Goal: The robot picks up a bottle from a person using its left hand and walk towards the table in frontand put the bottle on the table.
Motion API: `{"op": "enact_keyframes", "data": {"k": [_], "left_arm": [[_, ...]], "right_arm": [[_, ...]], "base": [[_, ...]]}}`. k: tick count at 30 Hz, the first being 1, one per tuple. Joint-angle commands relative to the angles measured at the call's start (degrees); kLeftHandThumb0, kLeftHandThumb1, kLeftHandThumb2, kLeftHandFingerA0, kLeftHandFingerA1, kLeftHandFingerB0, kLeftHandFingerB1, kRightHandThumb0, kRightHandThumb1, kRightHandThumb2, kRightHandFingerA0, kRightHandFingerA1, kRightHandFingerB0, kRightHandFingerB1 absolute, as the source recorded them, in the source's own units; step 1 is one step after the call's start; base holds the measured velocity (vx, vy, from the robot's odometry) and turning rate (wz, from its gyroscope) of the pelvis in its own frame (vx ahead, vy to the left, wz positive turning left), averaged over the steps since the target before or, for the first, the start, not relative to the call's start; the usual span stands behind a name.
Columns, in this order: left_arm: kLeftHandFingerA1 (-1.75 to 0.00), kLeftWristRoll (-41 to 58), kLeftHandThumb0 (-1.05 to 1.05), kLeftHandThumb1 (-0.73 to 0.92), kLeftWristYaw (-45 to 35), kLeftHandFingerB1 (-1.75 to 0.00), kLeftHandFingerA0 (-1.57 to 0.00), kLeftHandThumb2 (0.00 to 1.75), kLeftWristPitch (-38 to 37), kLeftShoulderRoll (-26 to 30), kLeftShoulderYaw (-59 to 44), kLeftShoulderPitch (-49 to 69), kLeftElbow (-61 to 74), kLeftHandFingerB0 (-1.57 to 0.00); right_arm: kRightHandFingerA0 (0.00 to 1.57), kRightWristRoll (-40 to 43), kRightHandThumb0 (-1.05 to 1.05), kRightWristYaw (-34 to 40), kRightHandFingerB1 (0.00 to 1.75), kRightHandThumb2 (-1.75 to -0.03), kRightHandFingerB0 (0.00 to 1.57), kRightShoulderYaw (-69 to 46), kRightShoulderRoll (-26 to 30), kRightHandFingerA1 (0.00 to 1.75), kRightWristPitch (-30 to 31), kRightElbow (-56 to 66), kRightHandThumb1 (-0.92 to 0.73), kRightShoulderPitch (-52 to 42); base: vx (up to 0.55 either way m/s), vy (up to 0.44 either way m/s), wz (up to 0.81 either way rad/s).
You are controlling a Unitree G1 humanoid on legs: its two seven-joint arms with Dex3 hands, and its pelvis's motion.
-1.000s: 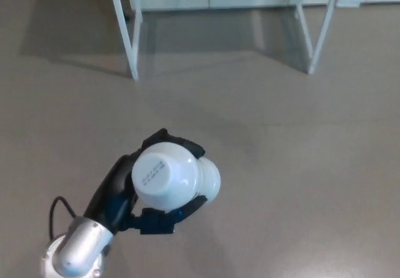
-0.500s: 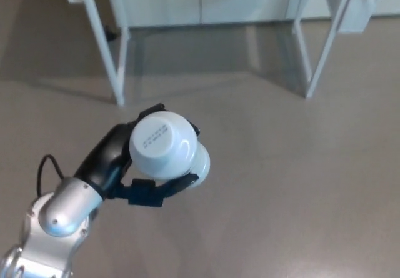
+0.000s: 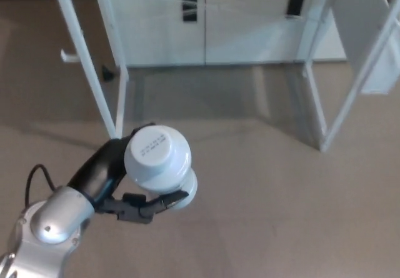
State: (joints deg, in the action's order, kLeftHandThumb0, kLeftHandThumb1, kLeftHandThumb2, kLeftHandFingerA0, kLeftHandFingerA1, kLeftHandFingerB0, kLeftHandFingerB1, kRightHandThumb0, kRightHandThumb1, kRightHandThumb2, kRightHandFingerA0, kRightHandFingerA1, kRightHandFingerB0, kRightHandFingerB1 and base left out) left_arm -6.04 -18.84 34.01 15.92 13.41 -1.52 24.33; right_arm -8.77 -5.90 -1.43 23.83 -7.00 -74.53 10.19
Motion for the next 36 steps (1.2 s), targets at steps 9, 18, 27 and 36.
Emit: {"op": "enact_keyframes", "data": {"k": [9,18,27,36], "left_arm": [[-1.75,-0.9,-0.26,0.91,0.5,-1.75,-1.28,1.03,-0.5,1.1,0.6,4.7,4.7,-0.66],[-1.75,-1.9,-0.25,0.92,1.7,-1.75,-1.25,1.01,-0.2,1.1,1.2,7.0,10.7,-0.61],[-1.75,-1.4,-0.29,0.92,1.9,-1.75,-1.22,1.03,0.3,1.7,-0.1,7.4,17.3,-0.57],[-1.75,0.5,-0.28,0.92,1.0,-1.75,-1.15,1.06,2.8,2.0,-4.1,4.6,25.8,-0.52]], "right_arm": [[0.76,-0.7,-0.37,-0.5,0.38,-0.58,0.59,1.4,1.3,0.43,-1.9,0.2,-0.63,-3.7],[0.74,-0.2,-0.35,-1.2,0.40,-0.59,0.59,0.8,1.5,0.44,-2.4,0.3,-0.62,-5.5],[0.70,-1.0,-0.41,-0.7,0.39,-0.60,0.56,1.9,1.7,0.43,-2.2,0.5,-0.61,-6.5],[0.73,-1.6,-0.39,-0.4,0.39,-0.60,0.58,2.8,2.1,0.43,-2.6,0.6,-0.64,-7.0]], "base": [[0.53,-0.062,-0.02],[0.52,0.261,-0.51],[0.32,0.204,-0.01],[0.20,-0.043,-0.11]]}}
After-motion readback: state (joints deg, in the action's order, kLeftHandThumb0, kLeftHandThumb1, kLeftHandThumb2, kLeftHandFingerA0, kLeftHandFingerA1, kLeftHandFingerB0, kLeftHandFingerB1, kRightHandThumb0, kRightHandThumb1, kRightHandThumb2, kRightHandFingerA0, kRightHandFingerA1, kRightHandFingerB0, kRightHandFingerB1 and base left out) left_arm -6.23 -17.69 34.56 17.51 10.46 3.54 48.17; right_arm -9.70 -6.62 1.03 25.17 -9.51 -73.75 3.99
